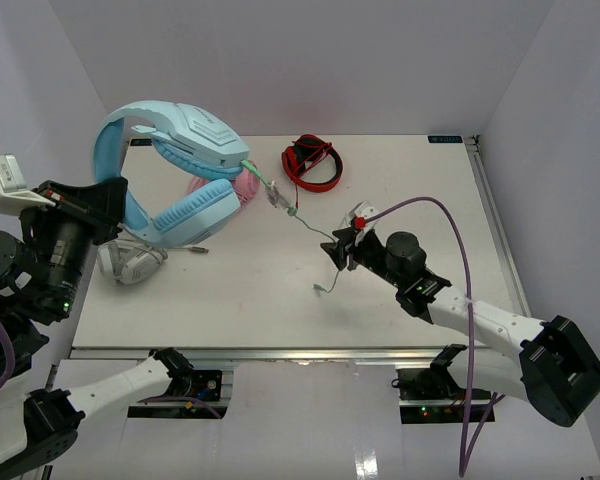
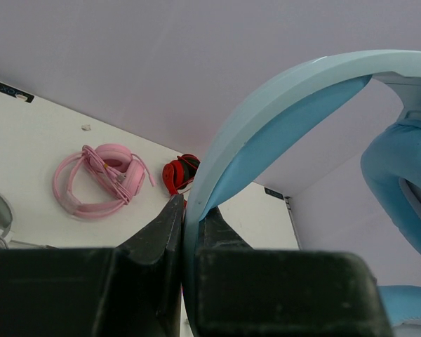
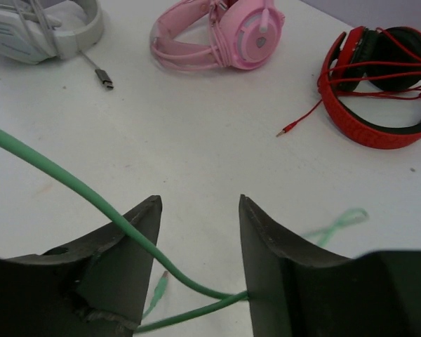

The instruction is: Wrap the headphones

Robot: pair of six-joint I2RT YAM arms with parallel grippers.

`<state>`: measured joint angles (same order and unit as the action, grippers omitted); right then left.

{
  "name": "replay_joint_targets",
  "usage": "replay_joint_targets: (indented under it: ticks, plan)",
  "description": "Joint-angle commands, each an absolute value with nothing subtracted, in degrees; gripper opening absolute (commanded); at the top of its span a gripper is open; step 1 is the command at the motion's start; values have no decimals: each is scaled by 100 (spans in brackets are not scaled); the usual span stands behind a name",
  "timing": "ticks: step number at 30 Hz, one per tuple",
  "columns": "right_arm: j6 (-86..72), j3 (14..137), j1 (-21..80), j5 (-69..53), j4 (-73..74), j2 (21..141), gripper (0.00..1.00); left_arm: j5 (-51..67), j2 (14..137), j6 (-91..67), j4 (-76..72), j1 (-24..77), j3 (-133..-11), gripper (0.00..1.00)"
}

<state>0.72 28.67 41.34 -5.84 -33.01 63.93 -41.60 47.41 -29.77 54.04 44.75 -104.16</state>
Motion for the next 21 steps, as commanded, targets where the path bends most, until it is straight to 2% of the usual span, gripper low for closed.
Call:
replay_joint_targets:
  ticks: [1, 5, 8, 13, 16, 21]
  plan:
    - [292, 3662, 4148, 184, -3457, 6346, 48, -4201, 4788, -3111, 5102, 4465, -10456, 0]
    - [452, 4690, 4148, 125, -3010, 6105, 42, -4255, 4705, -3168, 5066, 4465, -10035, 0]
    - [581, 5623, 4148, -152, -2530, 6069, 32, -4241, 4620, -3207, 4941, 4465, -9675, 0]
    - [830, 6345, 4148, -91, -2014, 6042, 10, -4172, 4667, -3247, 4902, 4465, -9529, 0]
    - [940, 6346, 4148, -77, -1938, 5960, 8, -4117, 4742, -3274, 4889, 4465, -9487, 0]
    - [940, 5641, 4148, 183, -2320, 5836, 8, -4157, 4704, -3324, 4803, 4465, -9450, 0]
